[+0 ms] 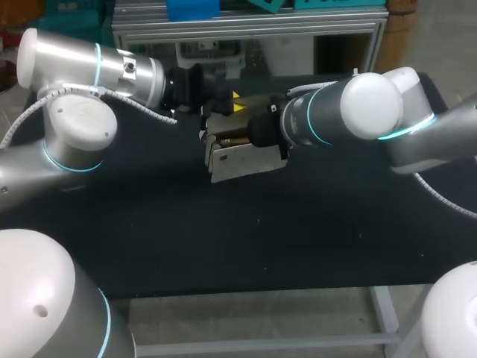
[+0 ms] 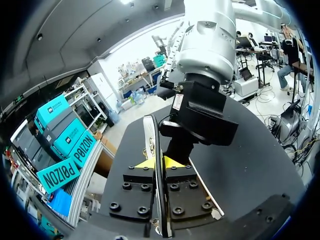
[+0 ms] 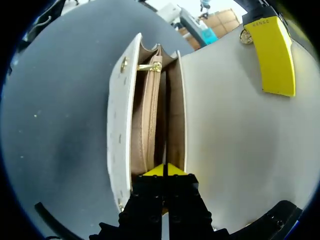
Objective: Pick up the bag, open it, inspect its contents, close it, and place it on the opposite side
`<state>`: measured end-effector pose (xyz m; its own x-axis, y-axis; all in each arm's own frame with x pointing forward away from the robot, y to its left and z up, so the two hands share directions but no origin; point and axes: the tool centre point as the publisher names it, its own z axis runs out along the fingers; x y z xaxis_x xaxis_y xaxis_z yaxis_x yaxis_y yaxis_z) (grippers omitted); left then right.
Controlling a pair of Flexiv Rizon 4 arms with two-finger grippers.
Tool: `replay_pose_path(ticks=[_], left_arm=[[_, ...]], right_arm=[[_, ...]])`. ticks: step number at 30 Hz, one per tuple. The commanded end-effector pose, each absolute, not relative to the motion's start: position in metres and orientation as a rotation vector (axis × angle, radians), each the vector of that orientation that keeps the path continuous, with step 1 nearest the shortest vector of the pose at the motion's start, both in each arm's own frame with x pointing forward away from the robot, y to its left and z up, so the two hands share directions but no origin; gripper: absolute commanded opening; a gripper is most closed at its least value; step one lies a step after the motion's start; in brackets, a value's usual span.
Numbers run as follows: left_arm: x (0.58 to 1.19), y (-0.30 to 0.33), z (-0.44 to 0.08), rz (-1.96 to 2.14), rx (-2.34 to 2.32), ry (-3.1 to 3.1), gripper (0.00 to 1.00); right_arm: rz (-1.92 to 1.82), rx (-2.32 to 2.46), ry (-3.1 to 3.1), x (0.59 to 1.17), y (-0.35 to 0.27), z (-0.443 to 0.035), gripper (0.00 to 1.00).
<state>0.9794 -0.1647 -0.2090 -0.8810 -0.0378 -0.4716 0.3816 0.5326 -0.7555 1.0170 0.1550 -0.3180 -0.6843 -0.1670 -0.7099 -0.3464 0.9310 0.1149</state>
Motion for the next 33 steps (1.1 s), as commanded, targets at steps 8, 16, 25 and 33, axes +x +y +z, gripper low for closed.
replay_pose_path(ticks=[8,16,25,33], left_arm=[[0.974,-0.163,-0.206,-1.322,0.302,2.304,0.0],[0.973,-0.162,-0.205,-1.33,0.295,2.292,0.0],[0.969,-0.161,-0.201,-1.344,0.299,2.255,0.0],[0.967,-0.16,-0.201,-1.356,0.316,2.24,0.0]], right_arm=[[0.264,-0.377,2.43,1.021,0.155,-0.327,0.0],[0.263,-0.382,2.417,1.016,0.153,-0.319,0.0],[0.271,-0.421,2.474,1.013,0.155,-0.33,0.0],[0.245,-0.439,2.525,1.014,0.154,-0.335,0.47]])
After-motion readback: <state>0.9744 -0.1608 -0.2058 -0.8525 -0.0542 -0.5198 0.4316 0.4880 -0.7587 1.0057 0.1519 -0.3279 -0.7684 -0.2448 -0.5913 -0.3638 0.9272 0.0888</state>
